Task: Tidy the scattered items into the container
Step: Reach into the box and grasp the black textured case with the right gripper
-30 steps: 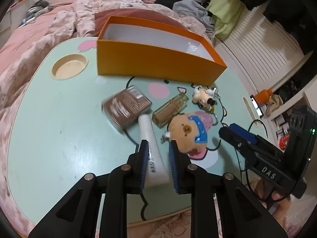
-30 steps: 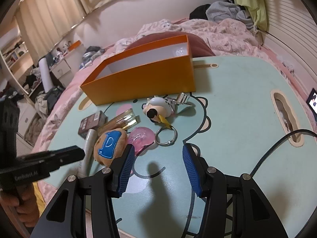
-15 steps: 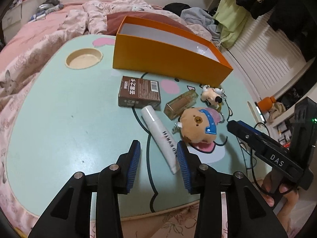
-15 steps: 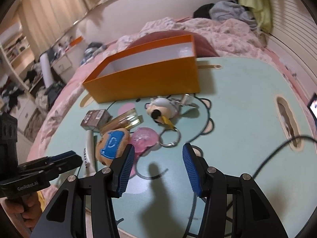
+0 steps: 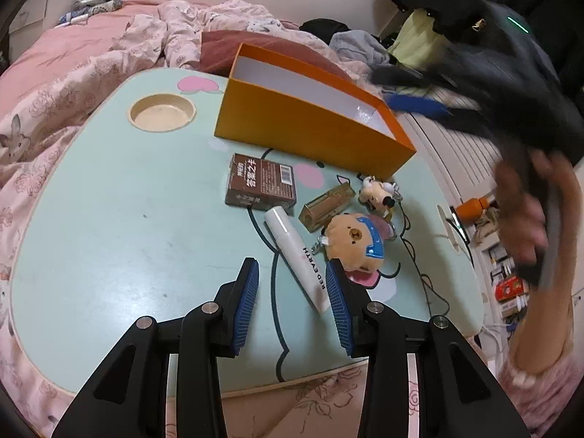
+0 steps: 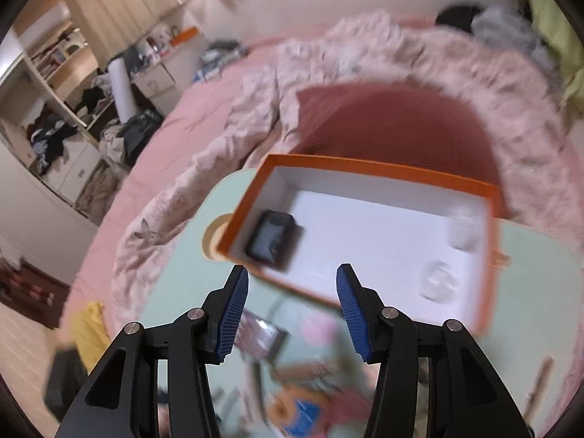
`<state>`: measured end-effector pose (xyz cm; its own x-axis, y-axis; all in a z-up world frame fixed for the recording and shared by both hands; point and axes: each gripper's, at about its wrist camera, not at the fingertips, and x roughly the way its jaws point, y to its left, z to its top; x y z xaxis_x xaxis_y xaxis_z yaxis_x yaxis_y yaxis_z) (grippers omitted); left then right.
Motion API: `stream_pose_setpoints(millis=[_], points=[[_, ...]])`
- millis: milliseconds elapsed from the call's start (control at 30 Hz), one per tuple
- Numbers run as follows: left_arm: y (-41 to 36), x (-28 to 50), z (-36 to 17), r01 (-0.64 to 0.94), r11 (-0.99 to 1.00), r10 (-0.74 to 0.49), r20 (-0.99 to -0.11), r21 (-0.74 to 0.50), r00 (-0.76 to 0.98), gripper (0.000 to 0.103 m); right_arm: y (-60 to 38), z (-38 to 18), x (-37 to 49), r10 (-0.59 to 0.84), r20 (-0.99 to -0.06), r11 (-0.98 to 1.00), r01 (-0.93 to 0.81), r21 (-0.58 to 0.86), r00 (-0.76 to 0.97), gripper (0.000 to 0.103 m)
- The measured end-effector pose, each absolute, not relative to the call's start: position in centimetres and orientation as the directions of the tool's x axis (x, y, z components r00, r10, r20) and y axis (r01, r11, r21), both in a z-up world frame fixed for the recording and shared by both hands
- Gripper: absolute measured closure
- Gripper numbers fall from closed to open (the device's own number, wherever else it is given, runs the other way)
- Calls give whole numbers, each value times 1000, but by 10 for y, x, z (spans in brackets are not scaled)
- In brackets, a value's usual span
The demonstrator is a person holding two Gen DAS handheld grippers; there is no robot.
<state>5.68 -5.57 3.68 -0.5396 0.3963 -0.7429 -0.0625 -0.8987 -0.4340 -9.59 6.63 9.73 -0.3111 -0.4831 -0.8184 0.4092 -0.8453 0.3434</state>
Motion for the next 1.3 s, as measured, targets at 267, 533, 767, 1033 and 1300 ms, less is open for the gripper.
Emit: stream_pose_setpoints(millis=[267,533,767,1033,1300], points=[[-81,64,39,-18,-888,390,-730,-460,-561,63,1,38,-151,-384,-906,-888,342,309,-177,53],[-97,64,32,20,-878,390,-738,-478,-551,63,-17,21,-161,-370,-919,-887,345,307,-134,51],[-98,64,31,20,-877,393,-739,-481,-548,63,-1,29,-164,-233,-957,-934,312,171,-173,44],[-93,63,29,14,-880,393,-745,-474,-539,63,-9,35,-166,-230,-953,-924,352,150,-199,53],[-94,66,33,8,-874,401,-733,-485,-550,63,-7,14,-158,-172,-969,-931,351,101,-176,65]])
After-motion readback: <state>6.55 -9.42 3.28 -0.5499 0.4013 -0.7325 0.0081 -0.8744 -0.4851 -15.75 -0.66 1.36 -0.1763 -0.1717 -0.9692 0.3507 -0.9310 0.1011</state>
